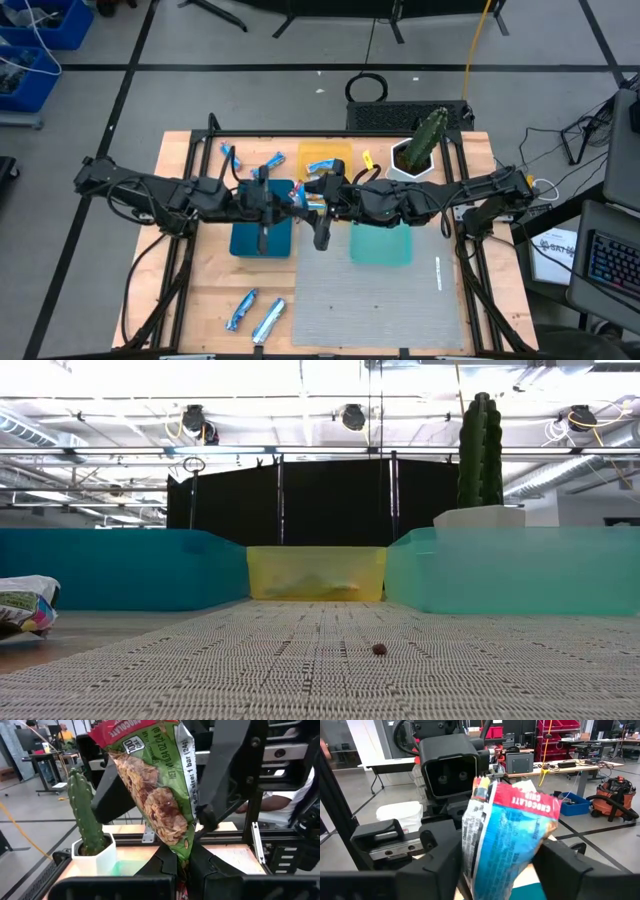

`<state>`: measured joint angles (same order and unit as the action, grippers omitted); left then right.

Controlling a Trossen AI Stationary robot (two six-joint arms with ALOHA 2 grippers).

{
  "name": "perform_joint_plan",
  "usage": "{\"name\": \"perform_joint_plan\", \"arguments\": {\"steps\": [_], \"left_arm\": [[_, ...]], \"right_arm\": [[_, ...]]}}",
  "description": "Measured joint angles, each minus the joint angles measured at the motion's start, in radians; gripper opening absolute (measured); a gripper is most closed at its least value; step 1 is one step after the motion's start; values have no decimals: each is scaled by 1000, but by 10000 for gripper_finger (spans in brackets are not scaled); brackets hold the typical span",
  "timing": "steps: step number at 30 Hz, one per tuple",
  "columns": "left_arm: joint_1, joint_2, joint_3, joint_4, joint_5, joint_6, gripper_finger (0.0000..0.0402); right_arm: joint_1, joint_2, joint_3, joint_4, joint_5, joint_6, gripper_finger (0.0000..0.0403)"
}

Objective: Pick and place Granola Bars by type
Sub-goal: Put the red granola bar into the green bin

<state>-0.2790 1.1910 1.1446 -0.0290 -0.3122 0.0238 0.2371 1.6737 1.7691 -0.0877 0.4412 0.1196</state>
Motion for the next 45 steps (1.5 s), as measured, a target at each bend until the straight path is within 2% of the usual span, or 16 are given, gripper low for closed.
{"name": "perform_joint_plan", "arguments": {"steps": [11, 18, 24, 30, 33, 37, 45], "left_arm": [[0, 0, 0, -4, -3, -26, 15], [-1, -1, 0, -10, -41, -82, 94], [3, -42, -2, -83, -52, -148, 200], [4, -108, -1, -283, -63, -244, 323], [4, -136, -1, -392, -56, -327, 366], [4, -160, -1, -470, -4, -395, 391], [2, -173, -1, -477, 103, -426, 394]], "right_arm": [[0, 0, 0, 0, -9, 0, 95], [0, 0, 0, -16, -52, -12, 42], [0, 0, 0, -102, -52, -9, 36], [1, 0, -1, -261, -59, 3, 29], [-1, 0, -1, -387, -119, 35, 26], [-18, 0, -1, -603, -158, 57, 25], [-106, 0, -5, -927, -156, -14, 21]]}}
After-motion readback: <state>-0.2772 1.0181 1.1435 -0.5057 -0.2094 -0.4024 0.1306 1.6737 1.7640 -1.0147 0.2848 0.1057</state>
